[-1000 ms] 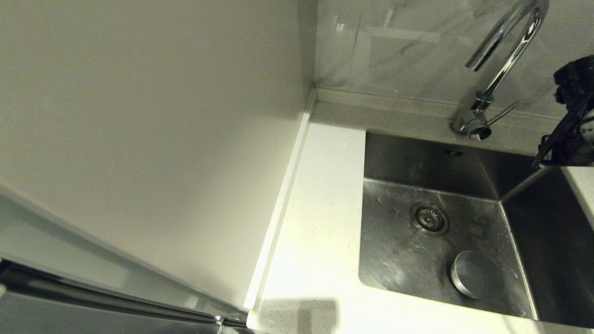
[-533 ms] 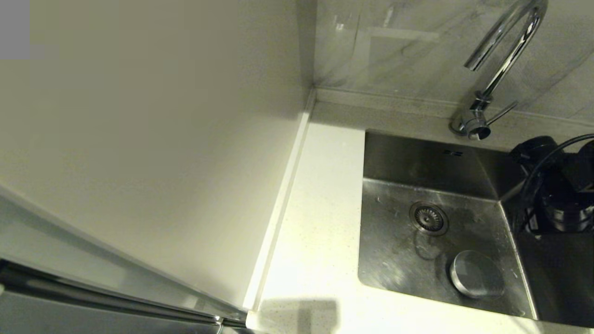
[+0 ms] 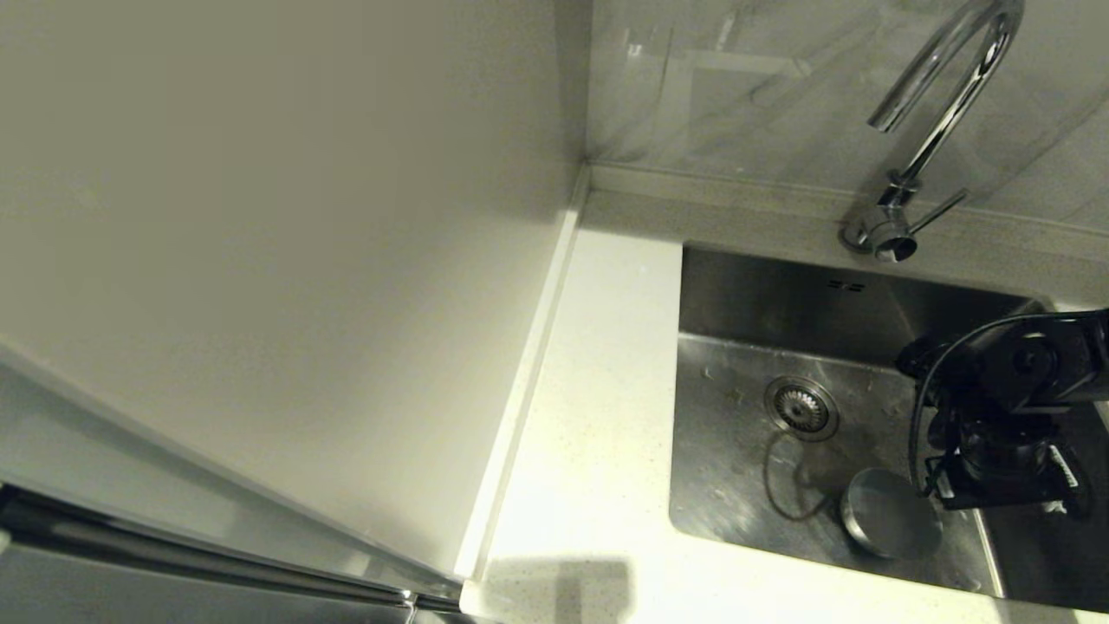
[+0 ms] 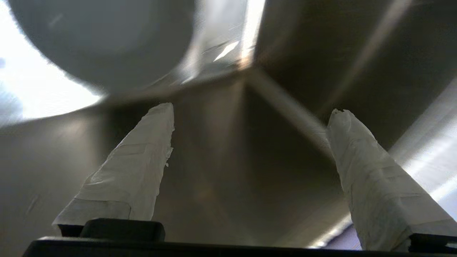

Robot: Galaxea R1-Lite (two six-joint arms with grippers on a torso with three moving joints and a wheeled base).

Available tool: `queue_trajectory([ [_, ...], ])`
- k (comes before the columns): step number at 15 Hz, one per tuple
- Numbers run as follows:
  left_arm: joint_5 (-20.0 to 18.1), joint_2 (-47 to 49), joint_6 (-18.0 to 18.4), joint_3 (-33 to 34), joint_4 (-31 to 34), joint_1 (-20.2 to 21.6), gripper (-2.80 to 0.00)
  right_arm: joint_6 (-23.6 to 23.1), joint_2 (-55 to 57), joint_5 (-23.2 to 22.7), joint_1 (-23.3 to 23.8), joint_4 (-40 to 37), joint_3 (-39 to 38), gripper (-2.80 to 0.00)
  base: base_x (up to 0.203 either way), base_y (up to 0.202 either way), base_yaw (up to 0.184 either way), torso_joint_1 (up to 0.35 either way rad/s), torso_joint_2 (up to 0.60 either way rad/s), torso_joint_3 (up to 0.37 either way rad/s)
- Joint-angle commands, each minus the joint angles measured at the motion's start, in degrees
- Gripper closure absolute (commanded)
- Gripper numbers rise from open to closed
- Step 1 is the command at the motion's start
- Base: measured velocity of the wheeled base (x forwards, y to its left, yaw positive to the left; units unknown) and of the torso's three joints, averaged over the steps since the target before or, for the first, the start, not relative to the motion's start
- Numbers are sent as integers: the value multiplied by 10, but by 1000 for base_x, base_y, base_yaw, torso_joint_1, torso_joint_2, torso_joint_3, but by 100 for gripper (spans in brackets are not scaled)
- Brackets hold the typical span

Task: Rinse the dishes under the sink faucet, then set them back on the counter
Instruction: Put a bowl back to the table from the sink

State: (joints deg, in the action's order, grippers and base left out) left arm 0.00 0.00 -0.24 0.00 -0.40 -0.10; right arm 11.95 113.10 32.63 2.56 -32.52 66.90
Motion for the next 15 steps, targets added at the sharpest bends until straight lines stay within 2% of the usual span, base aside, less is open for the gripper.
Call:
queue_trajectory([
  [1, 0, 0, 0, 2, 1, 0, 0, -19, 10, -68, -5, -2, -2, -280, 0, 0, 0, 0, 0, 0],
  [3, 0, 0, 0, 2, 0, 0, 0, -40, 10, -149, -5, -2, 14, -280, 0, 0, 0, 0, 0, 0],
  [4, 0, 0, 0, 2, 1, 0, 0, -35, 16, -179, -5, -2, 26, -280, 0, 0, 0, 0, 0, 0],
  [7, 0, 0, 0, 2, 1, 0, 0, 50, 50, -217, -38, -5, 53, -280, 0, 0, 0, 0, 0, 0],
  [11, 0, 0, 0, 1, 0, 0, 0, 198, 118, -223, -113, -12, 105, -280, 0, 0, 0, 0, 0, 0],
  [13, 0, 0, 0, 1, 0, 0, 0, 239, 143, -219, -131, -15, 138, -280, 0, 0, 0, 0, 0, 0],
  [15, 0, 0, 0, 2, 0, 0, 0, 258, 174, -177, -135, -15, 169, -280, 0, 0, 0, 0, 0, 0],
])
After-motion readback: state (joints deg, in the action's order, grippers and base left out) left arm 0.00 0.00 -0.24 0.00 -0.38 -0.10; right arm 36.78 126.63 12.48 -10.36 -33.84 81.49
